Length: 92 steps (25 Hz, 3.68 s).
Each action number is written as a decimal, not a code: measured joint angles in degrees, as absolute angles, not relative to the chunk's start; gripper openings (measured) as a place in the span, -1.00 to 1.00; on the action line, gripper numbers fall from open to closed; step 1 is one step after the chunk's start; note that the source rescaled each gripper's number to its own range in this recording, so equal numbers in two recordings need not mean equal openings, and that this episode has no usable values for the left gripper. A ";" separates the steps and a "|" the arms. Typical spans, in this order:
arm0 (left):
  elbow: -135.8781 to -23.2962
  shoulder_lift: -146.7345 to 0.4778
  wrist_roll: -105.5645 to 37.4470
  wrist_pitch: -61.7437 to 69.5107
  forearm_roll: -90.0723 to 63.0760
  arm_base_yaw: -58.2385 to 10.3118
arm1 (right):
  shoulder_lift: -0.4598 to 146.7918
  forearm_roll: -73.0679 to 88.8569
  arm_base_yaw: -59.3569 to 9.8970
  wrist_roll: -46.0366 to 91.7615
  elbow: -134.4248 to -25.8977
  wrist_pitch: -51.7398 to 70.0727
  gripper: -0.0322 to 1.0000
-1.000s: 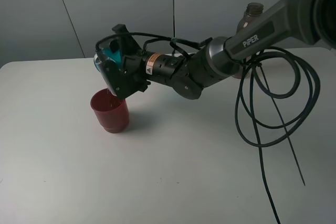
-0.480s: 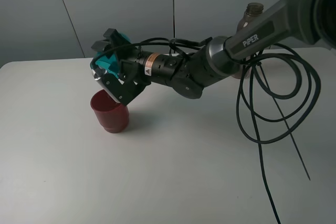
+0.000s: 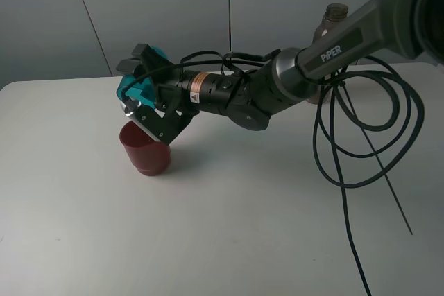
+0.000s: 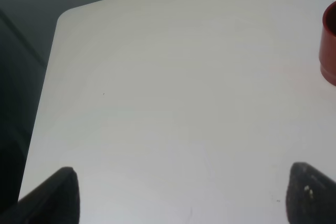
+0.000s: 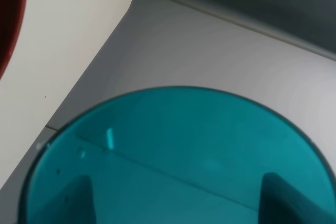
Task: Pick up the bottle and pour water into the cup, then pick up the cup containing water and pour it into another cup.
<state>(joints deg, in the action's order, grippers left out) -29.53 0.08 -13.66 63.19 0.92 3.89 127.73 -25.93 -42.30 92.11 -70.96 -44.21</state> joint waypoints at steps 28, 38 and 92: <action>-29.53 0.08 -13.66 63.19 0.92 3.89 | 121.33 -3.34 -35.71 11.55 -70.75 -22.58 -0.85; -29.53 0.08 -13.66 63.19 0.92 3.89 | 128.59 -5.18 -29.63 0.84 -70.53 -35.23 -0.85; -29.53 0.08 -13.77 63.19 0.92 3.89 | 116.22 -4.92 -29.63 -1.06 -67.57 14.85 1.00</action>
<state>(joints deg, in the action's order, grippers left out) -29.53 0.08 -13.77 63.19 0.92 3.89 116.22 -4.92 -29.63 -1.06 -67.57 14.85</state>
